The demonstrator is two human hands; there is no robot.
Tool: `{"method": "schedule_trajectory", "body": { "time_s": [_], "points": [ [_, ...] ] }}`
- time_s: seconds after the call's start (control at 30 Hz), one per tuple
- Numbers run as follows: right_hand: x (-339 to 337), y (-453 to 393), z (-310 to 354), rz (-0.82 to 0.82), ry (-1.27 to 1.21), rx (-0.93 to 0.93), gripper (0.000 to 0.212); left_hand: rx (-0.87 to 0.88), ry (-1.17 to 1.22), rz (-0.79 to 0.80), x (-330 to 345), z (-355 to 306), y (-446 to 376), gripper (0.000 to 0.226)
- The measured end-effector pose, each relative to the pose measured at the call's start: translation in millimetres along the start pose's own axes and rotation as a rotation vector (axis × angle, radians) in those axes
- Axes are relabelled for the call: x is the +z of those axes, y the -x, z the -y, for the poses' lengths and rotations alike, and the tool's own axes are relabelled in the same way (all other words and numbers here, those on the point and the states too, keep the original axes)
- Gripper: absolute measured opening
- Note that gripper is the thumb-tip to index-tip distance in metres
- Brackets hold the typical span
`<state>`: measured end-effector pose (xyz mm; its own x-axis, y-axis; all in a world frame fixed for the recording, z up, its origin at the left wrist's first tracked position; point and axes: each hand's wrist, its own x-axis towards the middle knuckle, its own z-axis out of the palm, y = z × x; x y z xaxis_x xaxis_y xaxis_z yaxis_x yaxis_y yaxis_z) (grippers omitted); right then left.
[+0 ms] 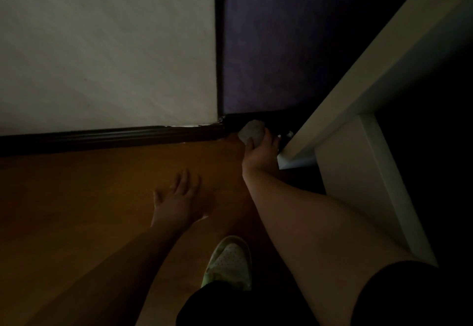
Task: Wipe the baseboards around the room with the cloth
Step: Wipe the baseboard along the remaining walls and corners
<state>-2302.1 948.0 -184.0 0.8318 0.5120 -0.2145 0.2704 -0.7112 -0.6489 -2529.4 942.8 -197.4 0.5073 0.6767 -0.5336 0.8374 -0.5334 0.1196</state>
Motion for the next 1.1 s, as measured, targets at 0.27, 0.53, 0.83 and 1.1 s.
{"method": "schedule_trajectory", "body": {
  "time_s": [0.27, 0.53, 0.83, 1.1],
  "points": [
    [20, 10, 10, 0.087, -0.018, -0.079, 0.058, -0.006, -0.014, -0.012, 3, -1, -1, 0.105],
    [16, 18, 12, 0.148, -0.083, -0.204, 0.054, -0.005, 0.013, -0.011, 3, -1, -1, 0.104],
    [-1, 13, 19, -0.141, -0.208, -0.036, 0.053, 0.01, -0.044, -0.007, 1, 2, -1, 0.104],
    [-6, 15, 24, -0.118, -0.085, -0.119, 0.049, 0.023, -0.04, -0.009, 1, 2, 0, 0.104]
  ]
}}
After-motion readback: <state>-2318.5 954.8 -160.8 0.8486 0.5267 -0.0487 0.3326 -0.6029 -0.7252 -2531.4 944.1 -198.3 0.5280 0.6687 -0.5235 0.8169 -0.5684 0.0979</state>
